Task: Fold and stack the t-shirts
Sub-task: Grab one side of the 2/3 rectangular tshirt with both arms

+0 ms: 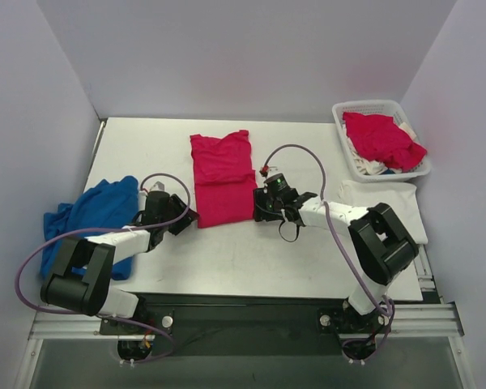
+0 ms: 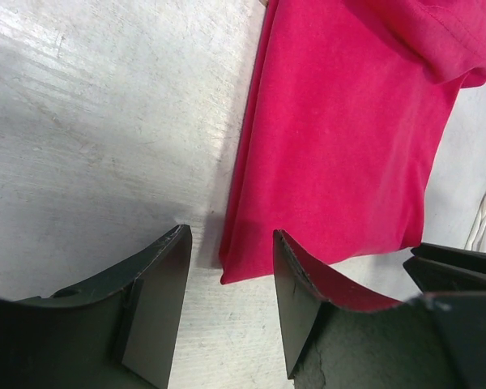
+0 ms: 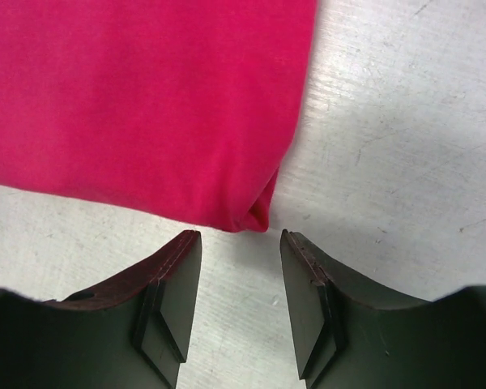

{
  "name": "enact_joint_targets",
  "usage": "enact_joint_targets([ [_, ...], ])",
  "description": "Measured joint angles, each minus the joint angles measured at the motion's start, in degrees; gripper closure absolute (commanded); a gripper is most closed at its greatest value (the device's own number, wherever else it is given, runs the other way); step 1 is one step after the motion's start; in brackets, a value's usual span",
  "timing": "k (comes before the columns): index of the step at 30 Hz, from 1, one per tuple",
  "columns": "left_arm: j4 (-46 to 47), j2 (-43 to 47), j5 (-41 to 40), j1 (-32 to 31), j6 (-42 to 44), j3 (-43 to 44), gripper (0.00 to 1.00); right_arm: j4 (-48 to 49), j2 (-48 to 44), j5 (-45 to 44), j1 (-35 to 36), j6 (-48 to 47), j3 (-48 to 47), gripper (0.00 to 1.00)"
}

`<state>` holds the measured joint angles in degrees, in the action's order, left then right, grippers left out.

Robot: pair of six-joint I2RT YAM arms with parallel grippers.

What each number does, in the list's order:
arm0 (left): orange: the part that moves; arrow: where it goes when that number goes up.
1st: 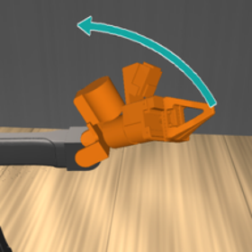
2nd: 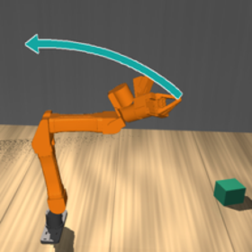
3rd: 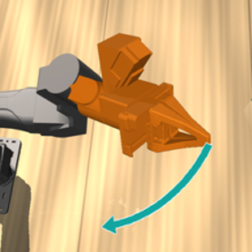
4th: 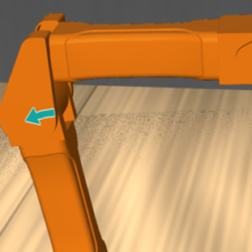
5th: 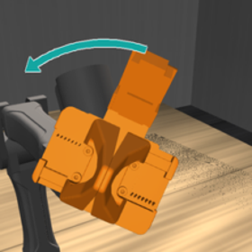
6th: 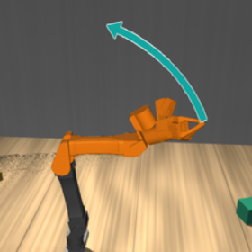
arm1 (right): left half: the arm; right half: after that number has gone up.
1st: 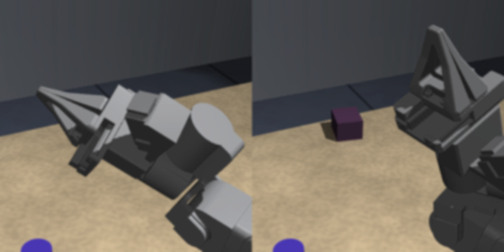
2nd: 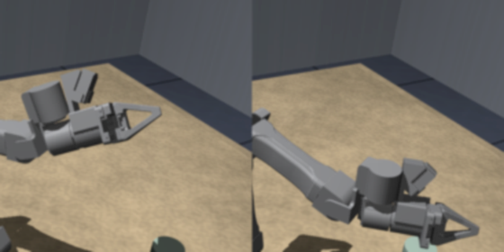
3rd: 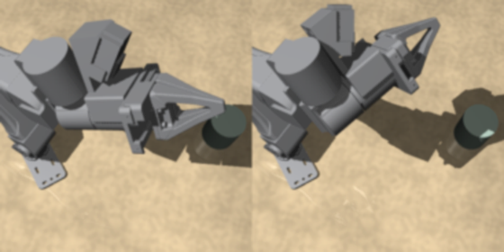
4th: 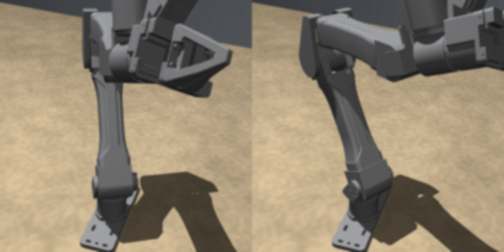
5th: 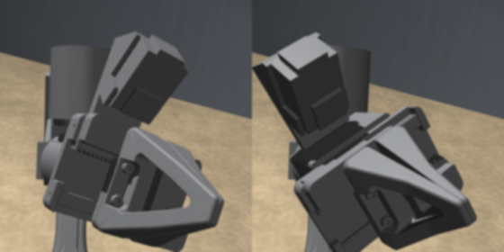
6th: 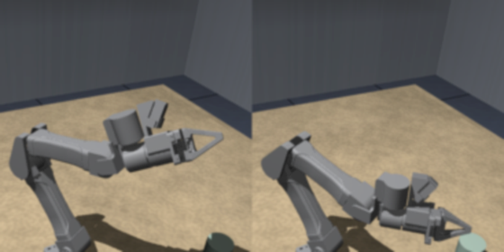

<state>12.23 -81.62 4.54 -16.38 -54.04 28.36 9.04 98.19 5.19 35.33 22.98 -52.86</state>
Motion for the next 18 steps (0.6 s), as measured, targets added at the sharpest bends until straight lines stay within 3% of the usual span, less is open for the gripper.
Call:
enact_joint_targets([
  [9,2.2,-1.7,0.3,0.0,-1.1,0.0,0.45,-2.1,-1.5,-2.2,1.0,-1.0,-1.5,0.56],
  [18,5.9,-4.0,1.7,0.0,-2.3,0.0,0.46,-1.0,5.4,-0.8,1.0,-1.4,-4.2,0.64],
])
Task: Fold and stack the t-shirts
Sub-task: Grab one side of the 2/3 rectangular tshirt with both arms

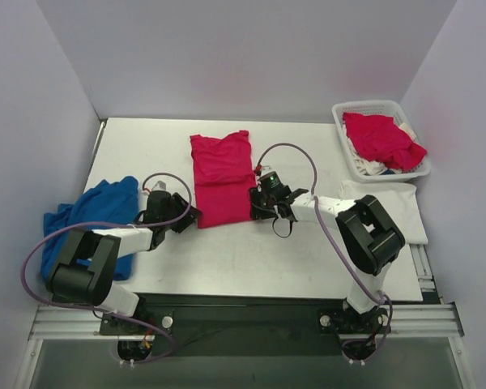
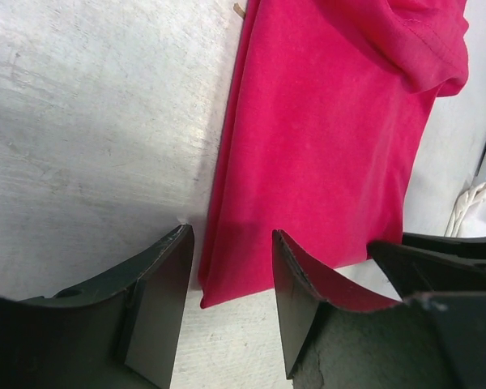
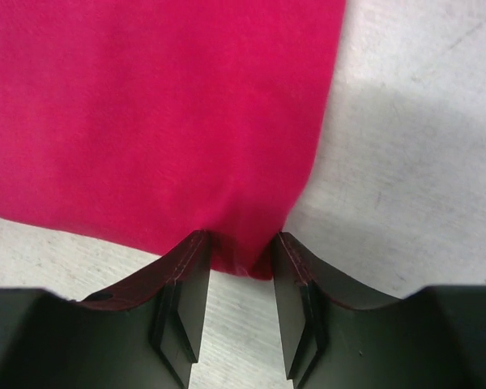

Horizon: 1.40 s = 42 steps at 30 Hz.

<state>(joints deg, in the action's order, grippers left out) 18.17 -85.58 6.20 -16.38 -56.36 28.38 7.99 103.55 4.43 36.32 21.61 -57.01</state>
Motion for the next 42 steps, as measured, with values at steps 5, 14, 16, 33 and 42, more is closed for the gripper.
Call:
enact_joint_targets([
  [5,0.0,-0.2,0.5,0.0,-0.1,0.1,0.46,1.7,0.8,0.9,0.0,0.0,-0.6,0.65],
  [14,-4.4,1.6,0.8,0.0,0.1,0.2,0.56,2.4,0.9,1.2,-0.3,0.0,-0.3,0.69],
  [16,-4.9,1.9,1.0,0.0,0.0,-0.2,0.62,2.5,1.0,1.4,-0.3,0.1,-0.3,0.71],
  [33,-0.9,-0.8,5.5,0.0,-0.6,-0.6,0.61,3.3,1.0,2.1,-0.3,0.9,0.4,0.87],
  [42,-0.5,-2.3,6.3,0.0,-0.6,-0.5,1.00,3.3,1.0,2.4,-0.3,1.0,0.4,1.00],
])
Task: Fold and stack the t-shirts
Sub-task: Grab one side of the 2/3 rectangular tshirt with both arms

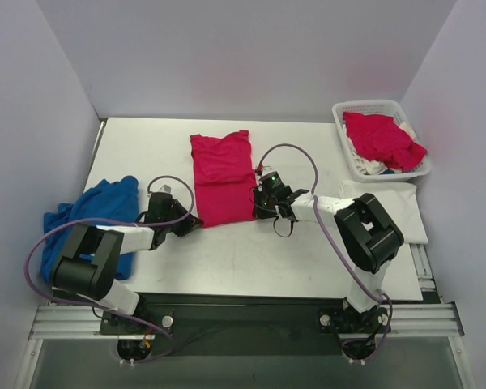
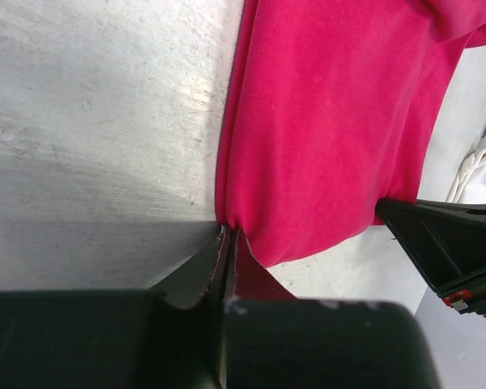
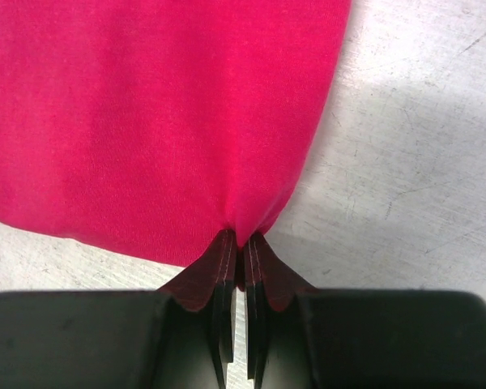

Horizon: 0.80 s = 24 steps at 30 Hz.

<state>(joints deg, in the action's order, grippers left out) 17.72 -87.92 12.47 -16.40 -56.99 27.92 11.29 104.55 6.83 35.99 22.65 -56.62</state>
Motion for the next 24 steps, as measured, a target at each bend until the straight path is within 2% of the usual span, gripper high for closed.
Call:
enact_joint_targets([
  [5,-0.6,0.4,-0.1,-0.1,0.3,0.1,1.00,0.3,-0.1,0.1,0.0,0.1,0.3,1.00],
  [8,-4.1,3.3,-1.7,-0.1,0.9,-0.2,1.00,0.4,-1.4,0.2,0.1,0.3,1.8,1.00],
  [17,-20.4,29.6,-9.1,-2.1,5.0,-0.7,1.00,-5.7,-14.9,-0.3,4.8,1.0,6.8,1.00],
  [24,-30.9,40.2,-12.3,-3.0,7.0,2.9,1.00,-9.2,-26.0,-3.3,8.2,1.2,6.9,1.00],
])
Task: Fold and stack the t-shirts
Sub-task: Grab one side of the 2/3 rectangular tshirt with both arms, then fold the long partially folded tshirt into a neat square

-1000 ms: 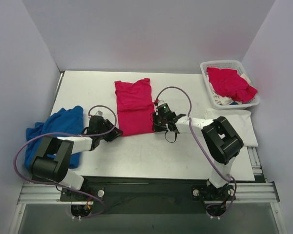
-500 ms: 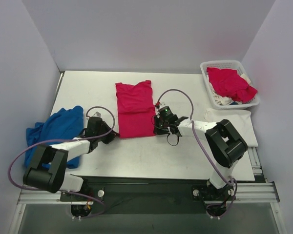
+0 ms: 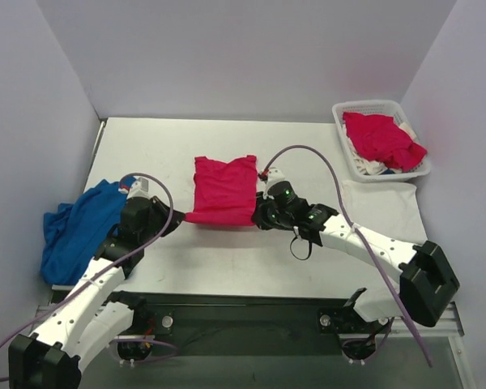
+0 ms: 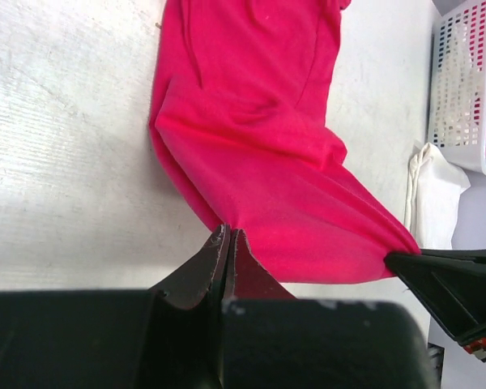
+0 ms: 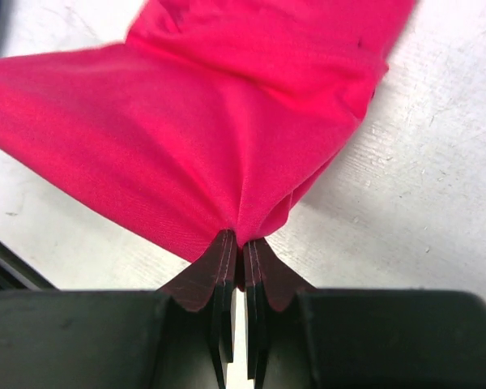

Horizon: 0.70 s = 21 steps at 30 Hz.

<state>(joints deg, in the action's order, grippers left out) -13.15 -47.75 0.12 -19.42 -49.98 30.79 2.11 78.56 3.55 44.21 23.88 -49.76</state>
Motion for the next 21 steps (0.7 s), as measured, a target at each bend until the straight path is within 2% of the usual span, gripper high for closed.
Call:
enact_joint_targets([
  [11,-8.4,7.9,-1.4,-0.5,1.6,6.7,1.00,-3.4,-11.0,-5.2,5.0,0.1,0.0,1.00],
  [16,-8.4,7.9,-1.4,-0.5,2.3,8.3,1.00,-3.6,-11.6,-7.0,6.2,0.4,0.4,1.00],
  [21,-7.9,4.2,-0.9,-0.5,2.7,8.5,1.00,-3.6,-11.6,-8.6,6.3,1.4,1.5,1.00],
])
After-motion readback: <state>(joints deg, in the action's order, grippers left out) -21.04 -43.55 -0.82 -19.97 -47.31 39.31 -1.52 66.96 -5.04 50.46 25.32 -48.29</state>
